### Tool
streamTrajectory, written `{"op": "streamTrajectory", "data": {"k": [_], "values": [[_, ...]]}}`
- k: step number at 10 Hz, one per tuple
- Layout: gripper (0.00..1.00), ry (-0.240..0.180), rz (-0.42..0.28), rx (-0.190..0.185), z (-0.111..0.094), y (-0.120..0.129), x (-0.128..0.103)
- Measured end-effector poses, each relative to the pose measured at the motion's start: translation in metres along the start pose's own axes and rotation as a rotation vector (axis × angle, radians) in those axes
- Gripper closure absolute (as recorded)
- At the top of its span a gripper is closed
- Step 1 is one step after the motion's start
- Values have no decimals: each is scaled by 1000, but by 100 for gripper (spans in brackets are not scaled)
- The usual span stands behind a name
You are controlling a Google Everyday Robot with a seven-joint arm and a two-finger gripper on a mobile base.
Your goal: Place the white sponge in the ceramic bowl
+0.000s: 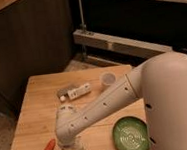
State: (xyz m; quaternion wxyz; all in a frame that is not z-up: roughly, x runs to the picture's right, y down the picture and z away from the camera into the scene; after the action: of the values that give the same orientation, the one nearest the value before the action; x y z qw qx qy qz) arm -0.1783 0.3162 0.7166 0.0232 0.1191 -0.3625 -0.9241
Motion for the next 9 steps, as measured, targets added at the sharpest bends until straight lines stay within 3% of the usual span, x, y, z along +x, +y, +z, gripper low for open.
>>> {"op": "streamTrajectory", "data": {"k": [9], "values": [[80,15,13,-12,8,8,-6]]}}
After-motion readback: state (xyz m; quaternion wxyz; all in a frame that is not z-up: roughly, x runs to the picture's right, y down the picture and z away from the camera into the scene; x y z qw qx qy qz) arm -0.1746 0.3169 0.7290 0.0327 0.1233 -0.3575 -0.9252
